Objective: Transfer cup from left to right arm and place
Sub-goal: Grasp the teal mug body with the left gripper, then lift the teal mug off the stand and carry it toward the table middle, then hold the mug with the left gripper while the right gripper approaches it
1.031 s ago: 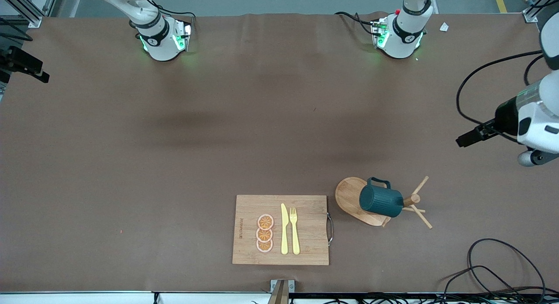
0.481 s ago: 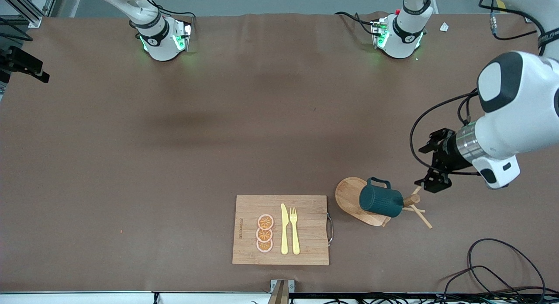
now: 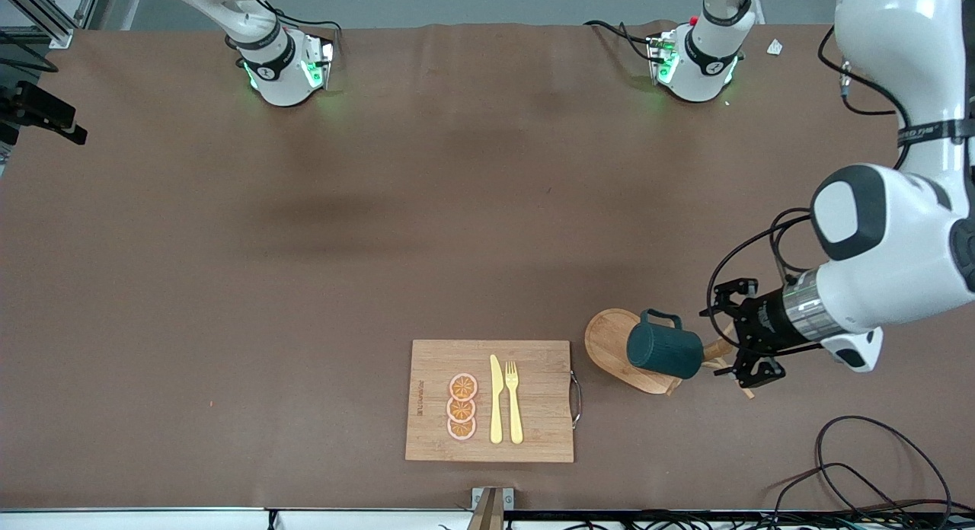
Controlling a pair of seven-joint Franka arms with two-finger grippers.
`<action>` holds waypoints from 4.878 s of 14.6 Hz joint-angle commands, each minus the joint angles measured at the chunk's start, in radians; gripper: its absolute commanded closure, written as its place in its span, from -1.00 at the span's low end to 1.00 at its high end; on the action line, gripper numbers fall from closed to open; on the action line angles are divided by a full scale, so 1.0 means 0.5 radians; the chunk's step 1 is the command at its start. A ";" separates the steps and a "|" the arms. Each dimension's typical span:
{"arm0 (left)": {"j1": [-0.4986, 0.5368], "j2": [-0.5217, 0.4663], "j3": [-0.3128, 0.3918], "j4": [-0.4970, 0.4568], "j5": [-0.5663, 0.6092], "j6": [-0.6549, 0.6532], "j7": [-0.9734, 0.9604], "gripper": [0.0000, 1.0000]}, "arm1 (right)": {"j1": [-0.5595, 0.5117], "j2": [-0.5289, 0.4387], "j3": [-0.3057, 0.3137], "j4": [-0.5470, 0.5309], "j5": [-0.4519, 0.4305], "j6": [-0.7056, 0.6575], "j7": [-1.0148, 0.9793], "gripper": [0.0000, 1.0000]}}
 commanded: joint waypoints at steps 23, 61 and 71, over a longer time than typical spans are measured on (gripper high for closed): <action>-0.166 0.096 -0.002 0.058 0.050 0.120 0.044 -0.03 | -0.027 -0.011 0.011 -0.014 0.006 -0.003 -0.027 -1.00; -2.120 0.905 -0.002 -0.022 3.669 0.114 -1.324 0.32 | -0.070 0.584 0.017 0.023 0.006 0.289 0.126 -0.99; -2.203 0.958 -0.060 -0.016 3.389 -0.083 -1.432 -1.00 | 0.249 0.621 0.027 -0.060 0.077 0.387 1.116 -1.00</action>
